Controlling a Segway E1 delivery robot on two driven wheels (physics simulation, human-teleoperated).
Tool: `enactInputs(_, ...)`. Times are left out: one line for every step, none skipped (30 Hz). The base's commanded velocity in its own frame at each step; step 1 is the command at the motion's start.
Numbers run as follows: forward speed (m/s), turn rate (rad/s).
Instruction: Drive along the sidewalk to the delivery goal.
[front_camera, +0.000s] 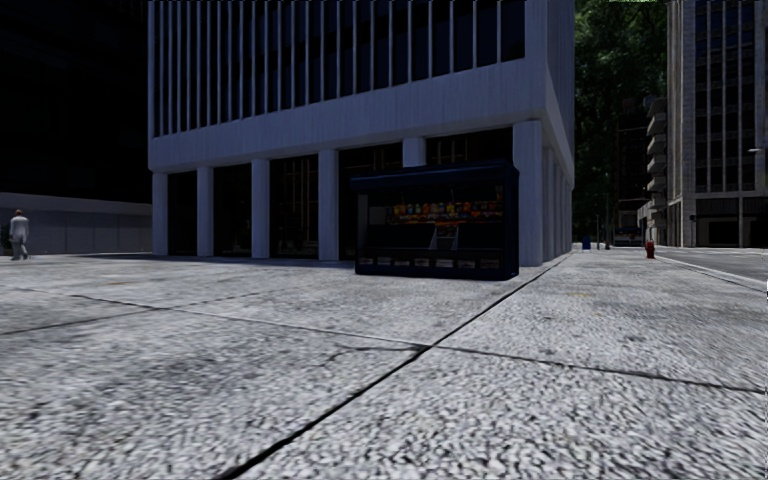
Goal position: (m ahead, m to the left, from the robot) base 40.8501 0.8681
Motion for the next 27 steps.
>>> enactInputs(2.0,-0.42)
enactInputs(2.0,-0.44)
enactInputs(2.0,-0.44)
enactInputs(2.0,-0.45)
enactInputs(2.0,-0.46)
enactInputs(2.0,-0.46)
enactInputs(2.0,-0.46)
enactInputs(2.0,-0.46)
enactInputs(2.0,-0.46)
enactInputs(2.0,-0.46)
enactInputs(2.0,-0.46)
enactInputs(2.0,-0.46)
enactInputs(2.0,-0.46)
enactInputs(2.0,-0.47)
enactInputs(2.0,-0.47)
enactInputs(2.0,-0.47)
enactInputs(2.0,-0.47)
enactInputs(2.0,-0.47)
enactInputs(2.0,-0.47)
enactInputs(2.0,-0.47)
enactInputs(2.0,-0.47)
enactInputs(2.0,-0.47)
enactInputs(2.0,-0.47)
enactInputs(2.0,-0.47)
enactInputs(2.0,-0.47)
enactInputs(2.0,-0.47)
enactInputs(2.0,-0.47)
